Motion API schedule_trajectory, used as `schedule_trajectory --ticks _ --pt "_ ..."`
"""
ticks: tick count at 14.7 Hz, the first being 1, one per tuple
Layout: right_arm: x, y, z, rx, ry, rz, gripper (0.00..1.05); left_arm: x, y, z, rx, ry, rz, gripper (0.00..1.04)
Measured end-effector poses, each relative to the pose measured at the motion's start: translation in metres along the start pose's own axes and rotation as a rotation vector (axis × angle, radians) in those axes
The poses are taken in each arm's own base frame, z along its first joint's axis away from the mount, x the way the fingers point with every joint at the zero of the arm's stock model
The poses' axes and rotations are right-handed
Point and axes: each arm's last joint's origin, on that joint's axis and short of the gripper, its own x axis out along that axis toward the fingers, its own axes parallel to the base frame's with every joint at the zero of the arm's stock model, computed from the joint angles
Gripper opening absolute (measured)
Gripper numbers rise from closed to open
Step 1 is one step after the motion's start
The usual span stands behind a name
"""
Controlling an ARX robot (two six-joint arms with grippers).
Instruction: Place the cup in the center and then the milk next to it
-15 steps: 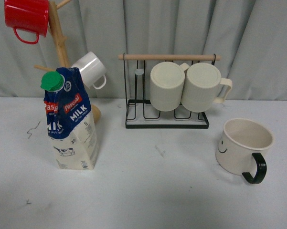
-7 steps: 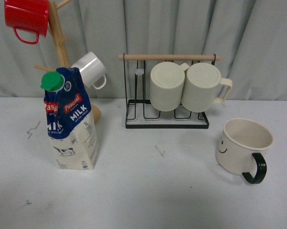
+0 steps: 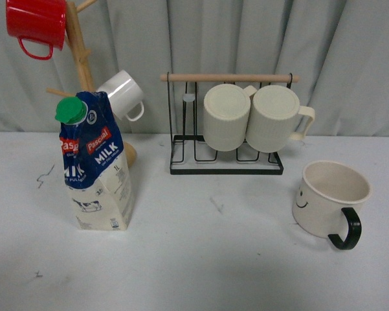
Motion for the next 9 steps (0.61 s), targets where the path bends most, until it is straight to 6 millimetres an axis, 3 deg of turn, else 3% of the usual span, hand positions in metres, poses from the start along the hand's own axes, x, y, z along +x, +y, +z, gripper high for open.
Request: schedule_trajectory --ticks 9 --pt "0.0 0.0 0.0 0.0 0.0 0.0 0.98 0.0 0.0 0.0 0.0 0.0 0.0 0.98"
